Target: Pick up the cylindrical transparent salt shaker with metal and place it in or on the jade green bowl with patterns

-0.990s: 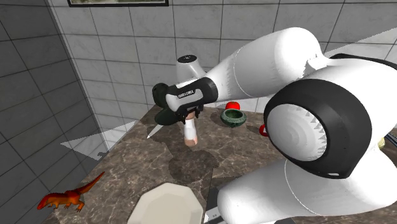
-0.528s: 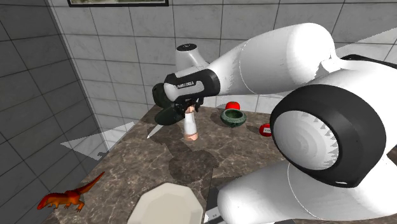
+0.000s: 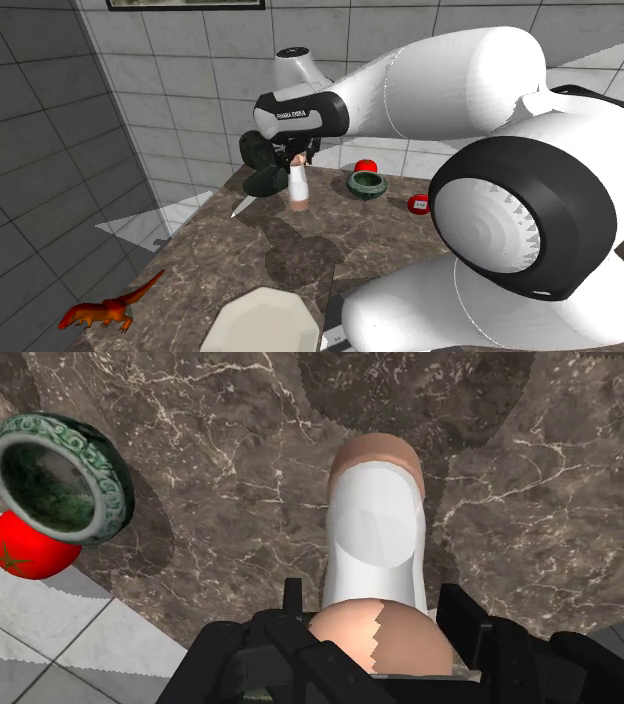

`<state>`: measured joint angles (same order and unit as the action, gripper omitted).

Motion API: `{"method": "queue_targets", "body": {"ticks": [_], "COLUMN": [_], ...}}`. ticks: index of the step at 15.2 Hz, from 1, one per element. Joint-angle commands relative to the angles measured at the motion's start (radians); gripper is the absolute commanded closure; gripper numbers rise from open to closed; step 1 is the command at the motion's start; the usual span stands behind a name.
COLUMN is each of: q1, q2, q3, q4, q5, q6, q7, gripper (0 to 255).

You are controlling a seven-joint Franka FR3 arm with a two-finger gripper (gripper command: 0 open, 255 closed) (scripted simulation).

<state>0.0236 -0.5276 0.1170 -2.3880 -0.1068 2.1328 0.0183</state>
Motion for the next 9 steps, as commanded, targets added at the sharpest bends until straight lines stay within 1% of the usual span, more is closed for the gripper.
{"method": "queue_targets", "body": {"ticks": [1, 9], "q1": [0.001, -0.059], "q2": [-0.002, 0.085], "q3": [0.000, -0.153], "q4": [0.019, 0.119], "q5": [0.001, -0.019], "q6": [-0.022, -0.013], "q7": [-0.002, -0.199], "gripper": [255, 255]}}
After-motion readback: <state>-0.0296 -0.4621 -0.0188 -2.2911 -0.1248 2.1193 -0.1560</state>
